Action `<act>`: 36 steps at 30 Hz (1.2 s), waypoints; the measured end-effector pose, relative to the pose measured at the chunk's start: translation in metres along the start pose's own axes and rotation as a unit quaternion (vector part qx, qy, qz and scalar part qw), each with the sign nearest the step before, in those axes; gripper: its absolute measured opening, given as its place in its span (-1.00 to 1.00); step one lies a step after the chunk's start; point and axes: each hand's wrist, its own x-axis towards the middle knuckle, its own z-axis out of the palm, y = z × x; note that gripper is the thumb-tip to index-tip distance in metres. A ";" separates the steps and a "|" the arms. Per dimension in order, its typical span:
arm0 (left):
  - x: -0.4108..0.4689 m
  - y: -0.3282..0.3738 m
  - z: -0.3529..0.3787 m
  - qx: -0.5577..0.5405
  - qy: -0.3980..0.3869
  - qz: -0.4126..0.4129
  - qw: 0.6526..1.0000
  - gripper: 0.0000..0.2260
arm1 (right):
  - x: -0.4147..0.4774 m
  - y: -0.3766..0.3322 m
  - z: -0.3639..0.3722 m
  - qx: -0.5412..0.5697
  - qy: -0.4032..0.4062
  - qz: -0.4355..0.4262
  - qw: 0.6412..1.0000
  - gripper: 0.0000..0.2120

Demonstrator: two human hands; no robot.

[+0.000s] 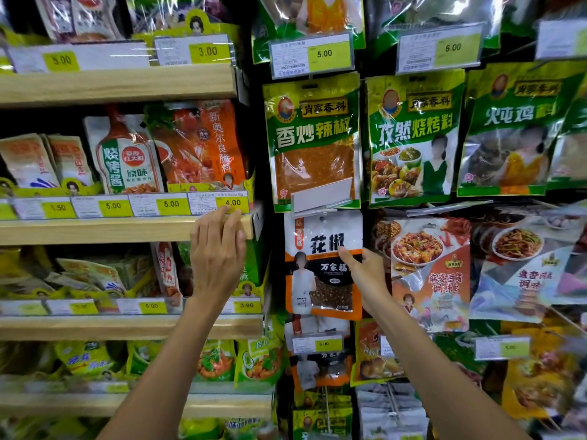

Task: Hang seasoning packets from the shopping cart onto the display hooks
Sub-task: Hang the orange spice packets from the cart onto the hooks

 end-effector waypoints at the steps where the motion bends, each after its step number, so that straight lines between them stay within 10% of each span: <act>1: 0.001 0.000 -0.001 0.001 -0.003 -0.001 1.000 -0.76 | 0.002 0.000 0.001 -0.011 0.003 -0.003 1.000 -0.76; 13: -0.023 0.067 -0.021 -0.138 -0.043 -0.007 0.989 -0.78 | -0.030 0.014 -0.011 -0.133 0.080 -0.163 0.974 -0.55; 21: -0.012 0.104 0.033 -0.390 -0.275 -0.461 0.748 -0.30 | 0.023 0.006 0.005 -0.050 0.002 -0.074 0.996 -0.24; 27: 0.006 0.091 0.075 -0.445 -0.334 -0.481 0.677 -0.50 | 0.059 0.017 0.011 -0.011 -0.034 -0.018 0.999 -0.13; 36: 0.007 0.082 0.096 -0.441 -0.338 -0.523 0.646 -0.45 | 0.074 0.027 0.012 0.076 -0.071 -0.029 0.994 -0.65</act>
